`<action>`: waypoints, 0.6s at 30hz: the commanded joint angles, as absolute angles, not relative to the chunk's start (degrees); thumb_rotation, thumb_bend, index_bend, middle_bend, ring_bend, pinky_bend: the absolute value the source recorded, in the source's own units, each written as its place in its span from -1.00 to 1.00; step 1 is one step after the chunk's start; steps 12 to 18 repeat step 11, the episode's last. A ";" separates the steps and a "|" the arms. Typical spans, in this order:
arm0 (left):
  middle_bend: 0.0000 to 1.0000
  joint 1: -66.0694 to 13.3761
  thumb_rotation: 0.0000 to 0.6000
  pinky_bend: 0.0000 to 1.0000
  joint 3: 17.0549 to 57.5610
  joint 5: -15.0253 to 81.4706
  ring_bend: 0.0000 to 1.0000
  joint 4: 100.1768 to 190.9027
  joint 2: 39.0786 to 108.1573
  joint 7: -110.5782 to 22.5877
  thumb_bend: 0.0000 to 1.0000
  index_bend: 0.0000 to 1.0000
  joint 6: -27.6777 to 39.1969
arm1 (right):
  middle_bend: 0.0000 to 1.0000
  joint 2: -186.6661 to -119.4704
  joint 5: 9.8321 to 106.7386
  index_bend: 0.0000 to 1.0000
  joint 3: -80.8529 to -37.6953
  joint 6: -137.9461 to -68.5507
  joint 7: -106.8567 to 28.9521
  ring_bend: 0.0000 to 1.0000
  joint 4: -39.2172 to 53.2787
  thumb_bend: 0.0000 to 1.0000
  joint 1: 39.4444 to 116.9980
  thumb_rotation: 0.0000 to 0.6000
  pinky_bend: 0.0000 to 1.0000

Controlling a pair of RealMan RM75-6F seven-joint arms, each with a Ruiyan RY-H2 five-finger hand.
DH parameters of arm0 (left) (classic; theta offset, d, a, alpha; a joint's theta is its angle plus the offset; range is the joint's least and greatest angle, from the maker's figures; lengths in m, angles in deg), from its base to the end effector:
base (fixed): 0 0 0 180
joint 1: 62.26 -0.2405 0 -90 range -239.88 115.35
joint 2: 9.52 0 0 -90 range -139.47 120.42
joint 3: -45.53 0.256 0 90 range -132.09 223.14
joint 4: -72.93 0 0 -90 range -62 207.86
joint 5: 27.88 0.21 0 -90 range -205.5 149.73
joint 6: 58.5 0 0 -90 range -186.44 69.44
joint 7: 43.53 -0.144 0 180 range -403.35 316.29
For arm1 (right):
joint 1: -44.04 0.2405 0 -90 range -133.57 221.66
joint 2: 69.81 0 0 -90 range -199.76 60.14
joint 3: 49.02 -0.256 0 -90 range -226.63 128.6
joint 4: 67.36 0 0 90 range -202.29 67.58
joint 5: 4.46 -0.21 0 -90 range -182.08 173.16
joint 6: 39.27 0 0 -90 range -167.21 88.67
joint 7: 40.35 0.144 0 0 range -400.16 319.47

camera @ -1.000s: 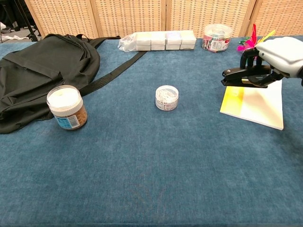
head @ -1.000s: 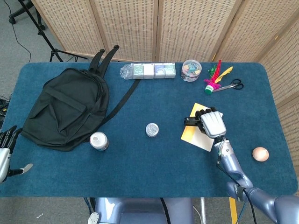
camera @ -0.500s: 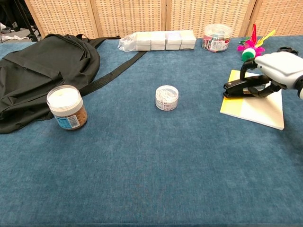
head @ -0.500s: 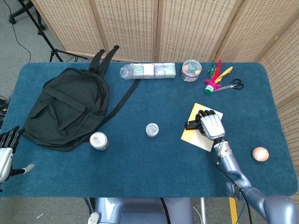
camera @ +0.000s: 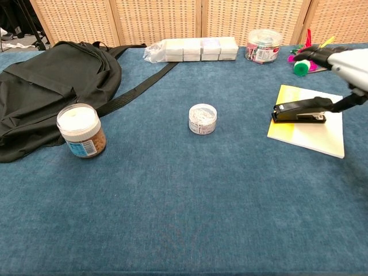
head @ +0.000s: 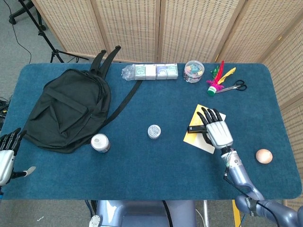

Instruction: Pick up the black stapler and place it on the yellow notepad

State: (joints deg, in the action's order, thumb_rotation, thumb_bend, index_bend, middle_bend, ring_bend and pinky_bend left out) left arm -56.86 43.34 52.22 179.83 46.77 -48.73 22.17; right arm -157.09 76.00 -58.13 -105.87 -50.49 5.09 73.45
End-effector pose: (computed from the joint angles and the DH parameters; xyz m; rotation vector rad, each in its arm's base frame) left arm -0.2854 0.1763 0.1709 -1.3686 -1.0317 -0.8308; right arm -0.2378 -0.3269 0.0333 1.6826 -0.7511 0.9393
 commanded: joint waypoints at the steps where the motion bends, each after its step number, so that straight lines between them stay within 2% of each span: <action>1: -1.00 -57.09 1.00 -1.00 43.58 52.91 -1.00 179.96 46.62 -48.43 -1.00 -1.00 22.64 | -1.00 -147.07 79.19 -0.96 -54.98 -114.75 -54.09 -1.00 18.76 -0.10 66.78 1.00 -0.96; 3: -1.00 -57.24 1.00 -1.00 43.74 53.40 -1.00 179.99 46.54 -48.19 -1.00 -1.00 22.92 | -1.00 -144.49 80.36 -0.96 -53.72 -117.57 -53.88 -1.00 21.70 -0.32 64.46 1.00 -0.96; 5: -1.00 -57.40 1.00 -1.00 43.92 53.80 -1.00 180.02 46.47 -48.01 -1.00 -1.00 23.17 | -1.00 -142.48 81.67 -0.96 -52.39 -120.79 -53.27 -1.00 23.17 -0.68 61.91 1.00 -0.97; 8: -1.00 -57.57 1.00 -1.00 44.12 54.16 -1.00 180.05 46.42 -47.87 -1.00 -1.00 23.38 | -1.00 -141.32 82.75 -0.96 -51.16 -124.60 -52.51 -1.00 23.49 -0.97 58.89 1.00 -0.99; 11: -1.00 -57.74 1.00 -1.00 44.29 54.62 -1.00 180.16 46.40 -47.87 -1.00 -1.00 23.71 | -1.00 -140.58 83.27 -0.98 -50.12 -127.79 -53.17 -1.00 23.58 -1.00 56.14 1.00 -1.00; 18: -1.00 -57.74 1.00 -1.00 44.29 54.62 -1.00 180.16 46.40 -47.87 -1.00 -1.00 23.71 | -1.00 -140.58 83.27 -0.98 -50.12 -127.79 -53.17 -1.00 23.58 -1.00 56.14 1.00 -1.00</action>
